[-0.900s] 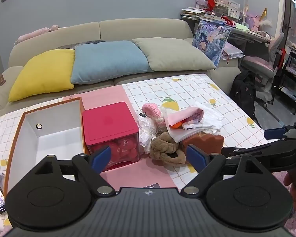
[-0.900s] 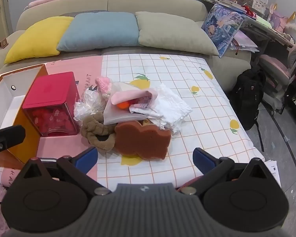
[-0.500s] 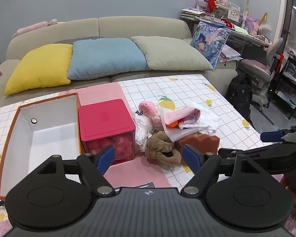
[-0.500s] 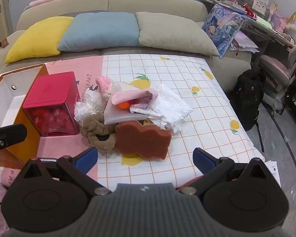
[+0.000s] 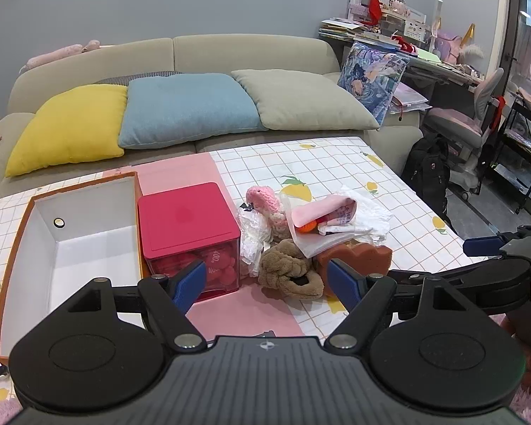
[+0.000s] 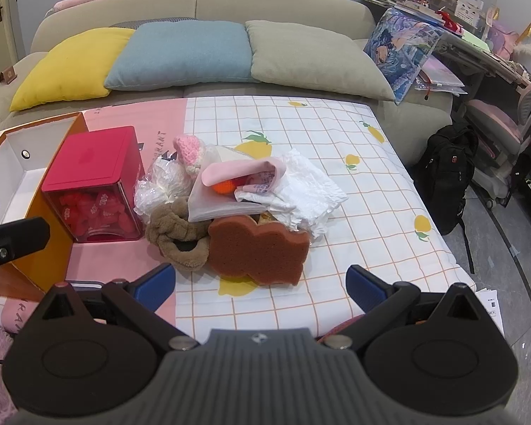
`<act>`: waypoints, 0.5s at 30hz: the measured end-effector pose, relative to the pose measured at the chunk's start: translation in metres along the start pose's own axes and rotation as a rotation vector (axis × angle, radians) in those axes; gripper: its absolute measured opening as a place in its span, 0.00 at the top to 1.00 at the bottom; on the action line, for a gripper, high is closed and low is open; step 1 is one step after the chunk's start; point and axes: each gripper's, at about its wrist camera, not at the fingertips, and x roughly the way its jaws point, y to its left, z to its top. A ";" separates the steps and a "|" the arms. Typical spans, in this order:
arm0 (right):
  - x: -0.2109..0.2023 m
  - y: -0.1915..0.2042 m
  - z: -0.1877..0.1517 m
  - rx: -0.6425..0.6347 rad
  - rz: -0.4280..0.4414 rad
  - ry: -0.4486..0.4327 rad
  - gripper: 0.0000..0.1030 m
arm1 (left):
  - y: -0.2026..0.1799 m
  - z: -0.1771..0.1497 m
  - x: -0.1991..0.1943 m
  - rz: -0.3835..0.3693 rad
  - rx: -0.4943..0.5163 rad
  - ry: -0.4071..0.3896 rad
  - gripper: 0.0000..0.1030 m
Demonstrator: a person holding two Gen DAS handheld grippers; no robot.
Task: Organize soft objects
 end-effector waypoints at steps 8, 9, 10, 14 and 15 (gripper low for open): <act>0.000 -0.001 -0.001 0.004 0.001 0.002 0.03 | -0.001 0.001 0.000 0.006 -0.004 0.012 0.11; 0.000 -0.001 -0.001 0.004 0.001 0.002 0.03 | -0.001 0.001 0.000 0.005 -0.005 0.012 0.11; 0.000 -0.001 -0.001 0.003 0.001 0.002 0.03 | -0.001 0.000 0.001 0.006 -0.004 0.012 0.11; 0.000 -0.001 0.000 0.003 0.001 0.002 0.03 | -0.001 0.000 0.001 0.006 -0.005 0.014 0.11; 0.000 -0.001 0.000 0.003 0.001 0.002 0.03 | -0.001 0.000 0.001 0.007 -0.006 0.014 0.11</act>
